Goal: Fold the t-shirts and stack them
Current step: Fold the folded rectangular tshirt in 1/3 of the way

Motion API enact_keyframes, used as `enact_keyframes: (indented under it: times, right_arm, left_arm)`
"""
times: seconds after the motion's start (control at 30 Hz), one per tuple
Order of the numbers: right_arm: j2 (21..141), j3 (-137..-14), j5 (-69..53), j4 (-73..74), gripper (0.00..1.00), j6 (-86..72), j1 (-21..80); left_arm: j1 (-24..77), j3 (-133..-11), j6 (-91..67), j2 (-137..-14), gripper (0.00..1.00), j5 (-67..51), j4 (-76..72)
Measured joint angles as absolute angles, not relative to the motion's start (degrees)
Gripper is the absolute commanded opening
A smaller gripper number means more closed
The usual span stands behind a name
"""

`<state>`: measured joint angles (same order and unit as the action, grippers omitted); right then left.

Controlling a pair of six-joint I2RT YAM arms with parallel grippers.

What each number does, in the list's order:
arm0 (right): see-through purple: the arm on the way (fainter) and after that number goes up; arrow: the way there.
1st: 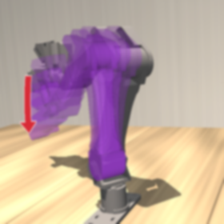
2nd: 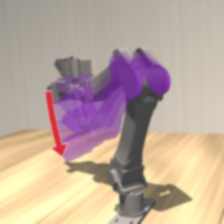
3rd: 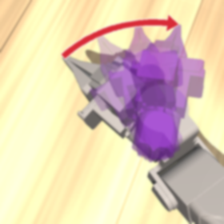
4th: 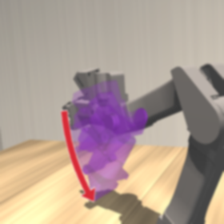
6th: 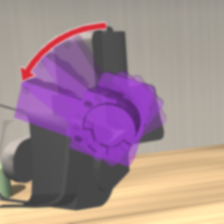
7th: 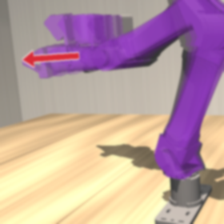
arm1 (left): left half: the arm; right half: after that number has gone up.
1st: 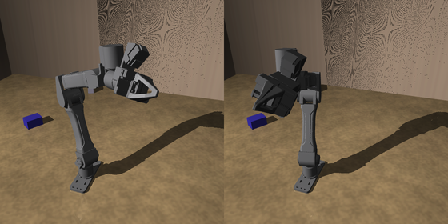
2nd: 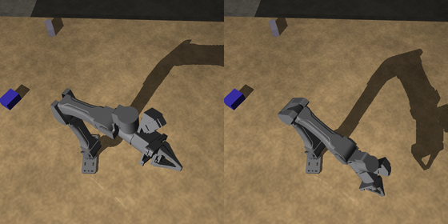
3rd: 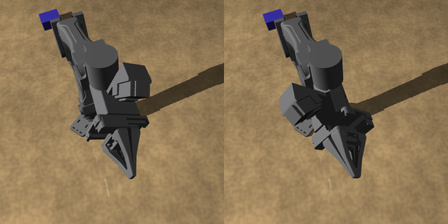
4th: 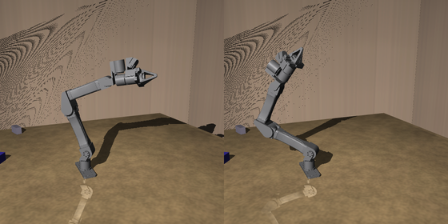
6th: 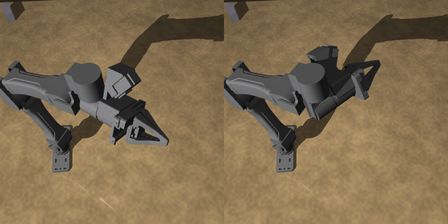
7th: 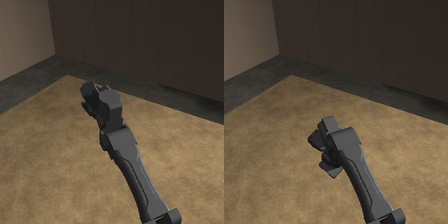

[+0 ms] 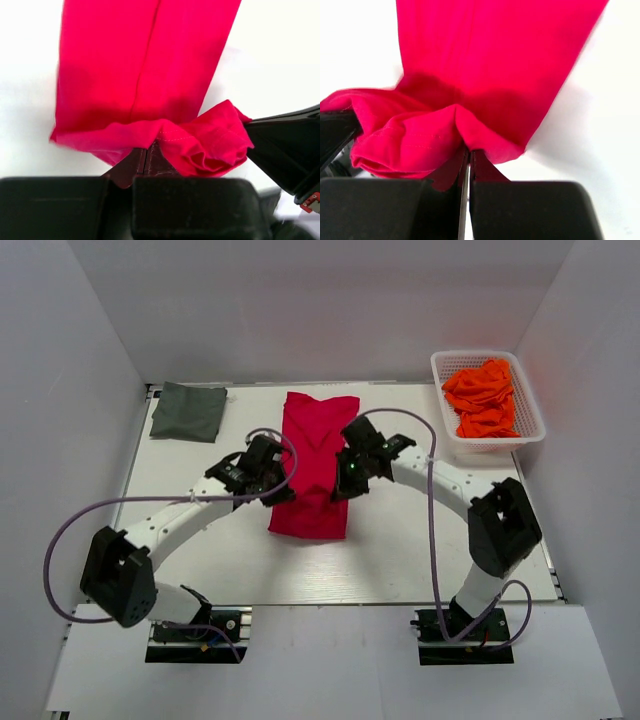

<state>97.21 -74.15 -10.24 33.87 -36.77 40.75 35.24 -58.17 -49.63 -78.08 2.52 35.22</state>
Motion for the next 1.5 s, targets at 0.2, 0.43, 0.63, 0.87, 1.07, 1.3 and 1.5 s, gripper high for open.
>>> enact_keyframes:
  times: [0.2,0.43,0.63,0.87,1.07,1.3,1.5]
  right_arm:
    - [104.53,-85.52,-10.26,37.41,0.00,-32.18,34.92]
    - [112.31,-96.75,-11.99,38.09,0.00,-29.23,30.06]
    - [116.90,-99.98,-14.13,39.00,0.00,-27.99,28.32]
    - [122.54,-103.39,-16.38,39.48,0.00,-27.81,27.14]
    - [127.39,-109.51,-15.42,40.80,0.57,-28.27,26.26]
    - [126.39,-110.98,-10.17,39.77,0.90,-25.30,23.97]
    - [112.42,-90.17,-12.97,34.68,0.89,-22.02,24.14]
  left_arm:
    - [32.10,-68.20,-48.53,-87.94,0.00,6.35,34.46]
    - [29.04,-76.84,-45.41,-97.45,0.00,7.49,31.70]
    - [27.75,-79.02,-43.44,-103.39,0.00,5.91,30.79]
    - [26.61,-81.38,-42.74,-107.07,0.00,5.08,30.74]
    - [24.77,-85.86,-42.37,-111.35,1.00,4.14,30.20]
    - [23.11,-95.85,-41.45,-116.18,1.00,4.89,33.19]
    - [23.03,-77.69,-40.93,-103.24,1.00,3.79,32.16]
